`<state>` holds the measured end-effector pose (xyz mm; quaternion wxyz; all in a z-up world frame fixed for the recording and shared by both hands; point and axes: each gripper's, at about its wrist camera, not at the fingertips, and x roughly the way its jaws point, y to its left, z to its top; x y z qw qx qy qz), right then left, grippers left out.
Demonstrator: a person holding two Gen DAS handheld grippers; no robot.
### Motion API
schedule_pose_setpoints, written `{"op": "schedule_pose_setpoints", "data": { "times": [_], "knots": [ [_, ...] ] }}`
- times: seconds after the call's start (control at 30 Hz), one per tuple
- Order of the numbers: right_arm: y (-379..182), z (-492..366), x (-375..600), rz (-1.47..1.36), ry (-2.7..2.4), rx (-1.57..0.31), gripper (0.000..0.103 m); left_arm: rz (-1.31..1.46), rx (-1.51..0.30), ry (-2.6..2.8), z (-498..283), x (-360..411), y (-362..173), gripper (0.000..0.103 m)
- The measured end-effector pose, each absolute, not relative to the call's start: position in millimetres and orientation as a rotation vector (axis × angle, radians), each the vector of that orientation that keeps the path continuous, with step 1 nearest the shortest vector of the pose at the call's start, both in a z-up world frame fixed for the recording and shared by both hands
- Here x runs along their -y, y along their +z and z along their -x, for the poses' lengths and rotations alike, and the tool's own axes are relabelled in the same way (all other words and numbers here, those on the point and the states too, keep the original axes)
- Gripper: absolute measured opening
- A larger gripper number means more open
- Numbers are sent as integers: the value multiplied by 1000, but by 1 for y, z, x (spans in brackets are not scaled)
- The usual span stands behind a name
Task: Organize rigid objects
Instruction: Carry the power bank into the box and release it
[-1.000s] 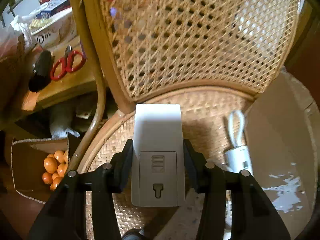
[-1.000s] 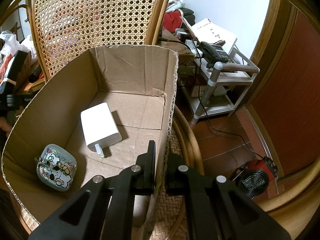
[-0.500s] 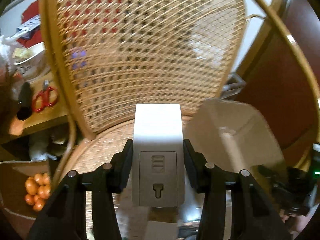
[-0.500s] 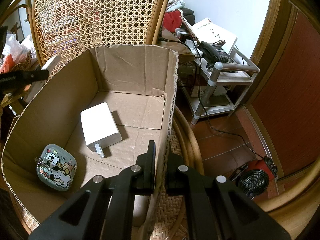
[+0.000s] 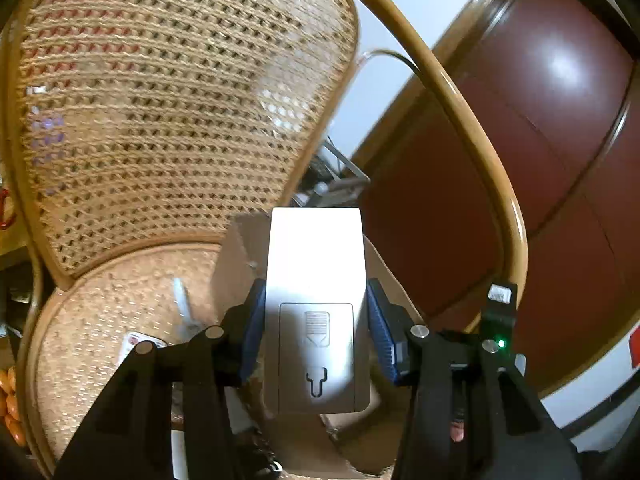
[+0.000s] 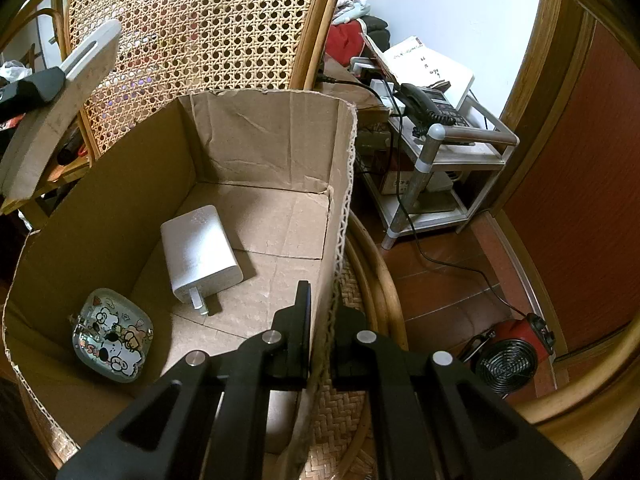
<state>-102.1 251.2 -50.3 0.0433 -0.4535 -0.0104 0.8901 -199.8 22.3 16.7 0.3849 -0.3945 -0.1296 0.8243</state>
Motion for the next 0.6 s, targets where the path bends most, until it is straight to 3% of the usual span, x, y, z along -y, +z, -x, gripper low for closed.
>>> {"op": "schedule_pose_setpoints", "data": {
  "times": [0.6],
  "knots": [
    [-50, 102, -251, 1390, 2722, 35, 7, 1072, -50, 2033, 154, -125, -17, 46]
  ]
}}
